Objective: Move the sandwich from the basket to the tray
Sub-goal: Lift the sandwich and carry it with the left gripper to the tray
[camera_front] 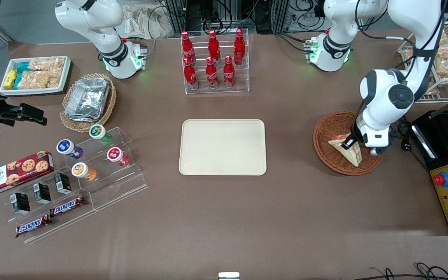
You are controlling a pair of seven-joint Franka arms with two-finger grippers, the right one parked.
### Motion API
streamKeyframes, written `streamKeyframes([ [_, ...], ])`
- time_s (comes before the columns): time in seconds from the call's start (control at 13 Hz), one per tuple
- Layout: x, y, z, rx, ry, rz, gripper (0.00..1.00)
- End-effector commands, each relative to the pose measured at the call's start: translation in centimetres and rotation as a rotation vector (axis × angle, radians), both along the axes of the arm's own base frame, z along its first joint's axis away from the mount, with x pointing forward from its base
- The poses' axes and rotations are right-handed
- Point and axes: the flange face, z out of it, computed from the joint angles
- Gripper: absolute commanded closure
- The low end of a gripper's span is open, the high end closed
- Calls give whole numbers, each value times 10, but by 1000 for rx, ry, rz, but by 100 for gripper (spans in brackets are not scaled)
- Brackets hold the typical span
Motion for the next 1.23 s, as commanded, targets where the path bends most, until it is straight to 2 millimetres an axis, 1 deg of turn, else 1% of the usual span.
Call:
streamKeyframes([
  [0.0,31,-1,66,21,53,-78,100],
  [0.08,45,-3,96,20,66,-112,100],
  [0.23,63,-5,152,13,109,-200,100],
  [0.31,66,-17,175,11,104,-242,100],
  [0.46,65,-62,221,5,95,-347,100],
  [0.54,63,-97,246,0,70,-418,100],
  [0.69,54,-168,268,-24,27,-534,100],
  [0.77,46,-200,269,-39,23,-577,100],
  [0.85,39,-224,264,-50,29,-578,100],
  [0.92,30,-257,251,-61,42,-593,100],
  [1.0,25,-287,233,-56,39,-620,100],
  [1.08,23,-313,210,-41,24,-629,100],
  [1.15,23,-335,169,-25,50,-616,100],
])
